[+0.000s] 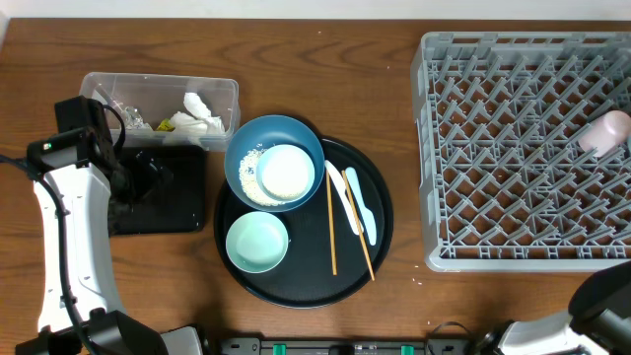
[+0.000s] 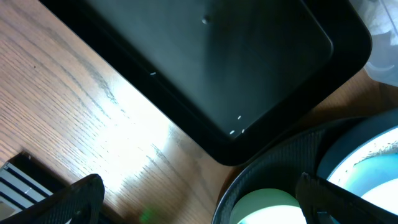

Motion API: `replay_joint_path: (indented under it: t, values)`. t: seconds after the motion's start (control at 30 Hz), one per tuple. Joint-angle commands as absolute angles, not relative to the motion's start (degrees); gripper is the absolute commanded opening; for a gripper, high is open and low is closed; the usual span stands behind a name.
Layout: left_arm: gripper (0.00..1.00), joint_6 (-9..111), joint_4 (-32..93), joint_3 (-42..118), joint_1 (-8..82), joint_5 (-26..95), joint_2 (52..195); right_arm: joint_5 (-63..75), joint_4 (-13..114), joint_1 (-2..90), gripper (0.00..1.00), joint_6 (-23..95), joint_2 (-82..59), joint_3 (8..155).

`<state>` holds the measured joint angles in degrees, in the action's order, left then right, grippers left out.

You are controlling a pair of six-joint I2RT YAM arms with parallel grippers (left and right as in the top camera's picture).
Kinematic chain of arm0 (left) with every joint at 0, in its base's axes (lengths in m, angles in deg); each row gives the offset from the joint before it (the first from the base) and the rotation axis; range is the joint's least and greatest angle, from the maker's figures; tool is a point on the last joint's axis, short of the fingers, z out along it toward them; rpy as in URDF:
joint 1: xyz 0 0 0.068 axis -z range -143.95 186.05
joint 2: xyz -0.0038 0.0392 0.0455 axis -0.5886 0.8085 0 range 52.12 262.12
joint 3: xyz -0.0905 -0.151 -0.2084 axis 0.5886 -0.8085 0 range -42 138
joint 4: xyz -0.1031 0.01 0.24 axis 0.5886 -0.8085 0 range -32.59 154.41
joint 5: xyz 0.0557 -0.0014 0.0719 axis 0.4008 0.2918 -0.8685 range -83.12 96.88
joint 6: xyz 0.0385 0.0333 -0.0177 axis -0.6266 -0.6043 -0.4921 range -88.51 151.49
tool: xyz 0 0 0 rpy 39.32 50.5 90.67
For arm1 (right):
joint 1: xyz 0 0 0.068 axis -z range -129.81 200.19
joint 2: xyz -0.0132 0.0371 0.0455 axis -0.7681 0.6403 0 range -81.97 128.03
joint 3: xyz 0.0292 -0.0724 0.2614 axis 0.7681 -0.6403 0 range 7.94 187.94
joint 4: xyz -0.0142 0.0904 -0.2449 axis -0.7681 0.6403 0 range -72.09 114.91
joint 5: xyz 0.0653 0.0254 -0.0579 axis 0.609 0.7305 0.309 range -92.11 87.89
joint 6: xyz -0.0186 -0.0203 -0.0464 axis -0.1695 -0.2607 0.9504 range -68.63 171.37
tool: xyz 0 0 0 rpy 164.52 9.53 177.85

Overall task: Sort waste into correct bins and load items into the dishwasher rack
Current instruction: 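Carry the white cup to the rack beside the pink cup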

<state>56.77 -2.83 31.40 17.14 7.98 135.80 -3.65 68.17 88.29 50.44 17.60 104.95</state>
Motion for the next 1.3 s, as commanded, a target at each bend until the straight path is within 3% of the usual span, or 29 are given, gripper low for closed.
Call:
replay_joint_path:
  t: [0.0,0.17,0.63,0.7,0.73,0.8,0.83,1.27]
  values:
    - [1.00,56.2,-3.0,30.9,17.0,7.5,135.7,-0.3,66.1,91.2,0.25,48.3,20.1,105.7]
    - [1.00,56.2,-3.0,30.9,17.0,7.5,135.7,1.9,61.7,92.9,0.21,47.5,23.5,105.7]
    - [1.00,56.2,-3.0,30.9,17.0,7.5,135.7,0.3,58.9,93.4,0.23,47.6,30.5,105.7]
    - [1.00,56.2,-3.0,30.9,17.0,7.5,135.7,1.1,59.1,93.3,0.29,47.6,31.0,105.7]
    - [1.00,56.2,-3.0,30.9,17.0,7.5,135.7,1.4,59.2,93.3,0.36,47.6,31.1,105.7]
    - [1.00,56.2,-3.0,30.9,17.0,7.5,135.7,2.3,59.3,93.3,0.62,47.6,31.1,105.7]
    - [1.00,56.2,-3.0,30.9,17.0,7.5,135.7,3.1,59.3,93.3,0.69,47.6,30.9,105.7]
    - [1.00,56.2,-3.0,30.9,17.0,7.5,135.7,16.1,59.9,91.2,0.67,48.5,19.3,105.8]
